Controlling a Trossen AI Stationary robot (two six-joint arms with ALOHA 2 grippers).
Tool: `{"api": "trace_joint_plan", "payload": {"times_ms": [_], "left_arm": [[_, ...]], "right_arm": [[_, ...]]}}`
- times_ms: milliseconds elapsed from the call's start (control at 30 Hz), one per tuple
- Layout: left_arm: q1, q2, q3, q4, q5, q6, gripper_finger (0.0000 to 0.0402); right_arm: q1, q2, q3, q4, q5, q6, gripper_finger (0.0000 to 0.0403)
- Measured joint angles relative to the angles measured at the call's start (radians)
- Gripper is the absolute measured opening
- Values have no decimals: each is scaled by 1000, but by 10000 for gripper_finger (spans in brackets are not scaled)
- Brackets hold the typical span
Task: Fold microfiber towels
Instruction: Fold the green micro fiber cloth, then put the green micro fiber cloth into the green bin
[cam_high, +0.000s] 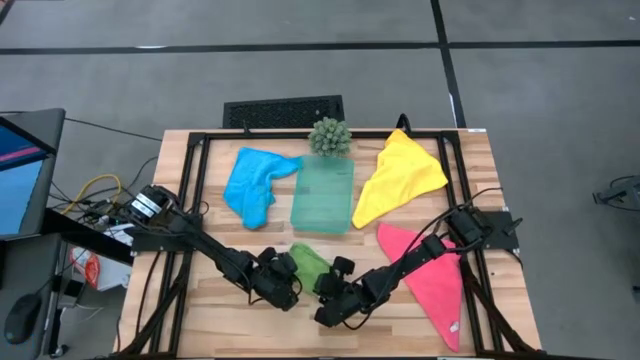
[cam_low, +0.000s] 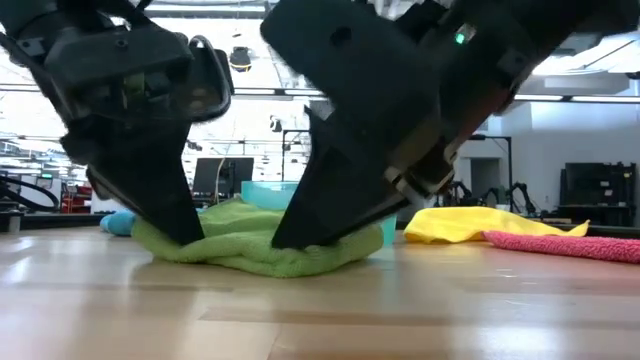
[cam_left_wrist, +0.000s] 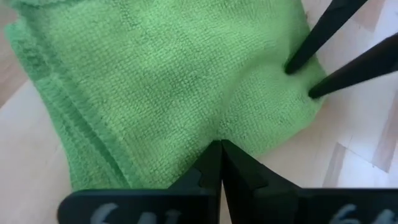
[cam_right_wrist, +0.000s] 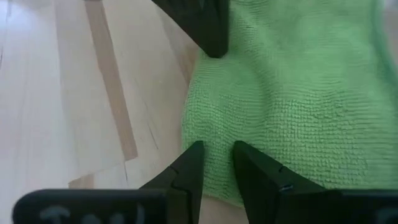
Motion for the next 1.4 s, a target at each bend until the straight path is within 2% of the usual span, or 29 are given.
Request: {"api": "trace_joint_plan", "payload": {"times_ms": [133, 267, 333, 467, 667, 867, 933, 1133, 1400], "left_arm": [[0, -38, 29, 0, -17, 6, 0], [-10, -88, 62, 8, -156, 75, 0], [-10, -88, 65, 6, -210, 101, 0], [24, -44, 63, -7, -225, 118, 0], [76, 51, 62, -8, -208, 124, 0], [100, 128, 67, 46, -150, 121, 0], [100, 137, 66, 56, -151, 116, 0], [103, 100, 62, 64, -108, 120, 0], [79, -28, 62, 57, -28, 195, 0]], "right_arm": [[1, -96, -2, -37, 93, -7, 113], [-6, -165, 1, -111, 209, -8, 113], [-16, -165, -6, -148, 225, -8, 113], [-30, -154, -51, -117, 189, 14, 113], [-52, -153, -192, -47, 123, 80, 113], [-83, -158, -228, -1, -14, 22, 113], [-85, -158, -227, -5, -21, 19, 113], [-77, -249, -226, -47, -12, 26, 113], [-83, -411, -225, -71, -42, -8, 115]]}}
